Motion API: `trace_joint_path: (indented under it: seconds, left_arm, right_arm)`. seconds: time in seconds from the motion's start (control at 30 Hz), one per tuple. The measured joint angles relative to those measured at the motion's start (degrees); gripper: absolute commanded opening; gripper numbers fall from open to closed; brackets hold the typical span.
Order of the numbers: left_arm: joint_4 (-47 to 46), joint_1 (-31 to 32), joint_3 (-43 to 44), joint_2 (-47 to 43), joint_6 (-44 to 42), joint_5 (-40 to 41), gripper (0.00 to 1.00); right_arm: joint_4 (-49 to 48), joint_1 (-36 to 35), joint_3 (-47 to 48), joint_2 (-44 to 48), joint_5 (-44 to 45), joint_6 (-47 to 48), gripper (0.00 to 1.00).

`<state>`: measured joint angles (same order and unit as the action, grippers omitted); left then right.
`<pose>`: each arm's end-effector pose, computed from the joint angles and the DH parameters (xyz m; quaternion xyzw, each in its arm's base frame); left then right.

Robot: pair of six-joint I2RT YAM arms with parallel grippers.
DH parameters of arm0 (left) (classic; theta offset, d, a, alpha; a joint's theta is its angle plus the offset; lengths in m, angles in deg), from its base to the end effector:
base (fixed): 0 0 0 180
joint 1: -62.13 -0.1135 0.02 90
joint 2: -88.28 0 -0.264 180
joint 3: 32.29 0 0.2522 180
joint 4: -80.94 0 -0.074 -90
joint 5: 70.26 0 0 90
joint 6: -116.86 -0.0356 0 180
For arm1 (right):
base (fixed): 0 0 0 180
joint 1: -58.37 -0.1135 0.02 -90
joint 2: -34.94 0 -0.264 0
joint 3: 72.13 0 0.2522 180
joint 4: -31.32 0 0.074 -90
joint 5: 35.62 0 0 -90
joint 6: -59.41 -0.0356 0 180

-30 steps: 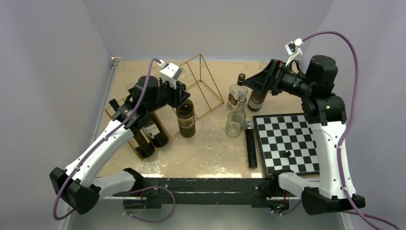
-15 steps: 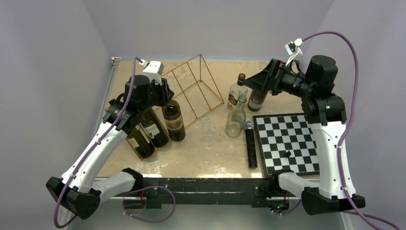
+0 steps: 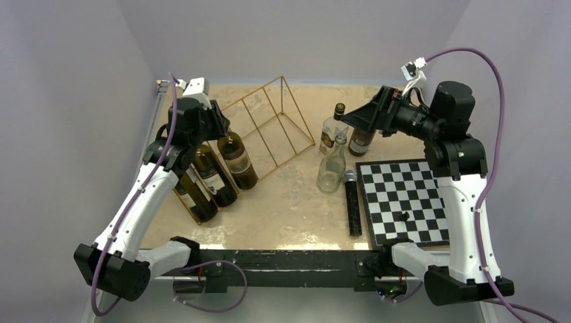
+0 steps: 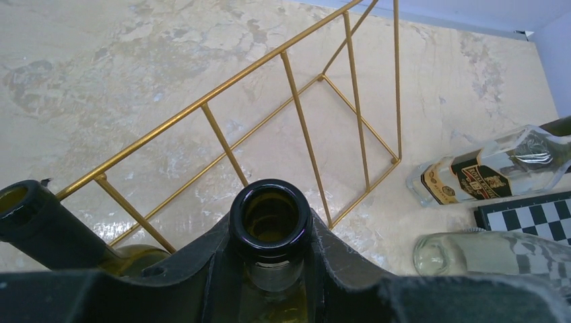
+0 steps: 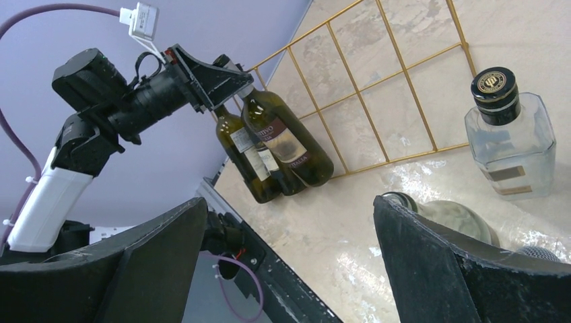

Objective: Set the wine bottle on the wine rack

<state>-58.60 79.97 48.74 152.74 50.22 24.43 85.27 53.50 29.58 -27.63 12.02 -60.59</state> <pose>0.2370 -0.0732 0.3793 -0.0626 0.8354 -0.1596 0.5222 0.1882 0.0401 0.4814 -0.0544 0.7691 0.4436 0.4570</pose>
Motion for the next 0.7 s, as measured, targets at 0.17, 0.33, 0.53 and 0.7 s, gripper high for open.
trace_joint_path:
  seconds: [0.17, 0.33, 0.53, 0.7]
  left_arm:
    - [-0.9, -1.3, -1.3, 1.0, 2.5, 0.0, 0.00]
    - [-2.0, -2.0, -4.1, 2.2, 4.8, 0.4, 0.00]
    - [-3.3, -2.4, -5.1, 2.4, 5.9, 2.7, 0.00]
    - [-3.5, -2.4, -5.3, 2.4, 6.1, 4.5, 0.07]
  right_arm:
    - [0.1, 0.0, -0.3, 0.7, 1.1, 0.0, 0.99]
    - [0.1, 0.0, -0.3, 0.7, 1.3, 0.0, 0.99]
    - [0.1, 0.0, -0.3, 0.7, 1.3, 0.0, 0.99]
    - [0.1, 0.0, -0.9, 0.6, 1.3, 0.0, 0.99]
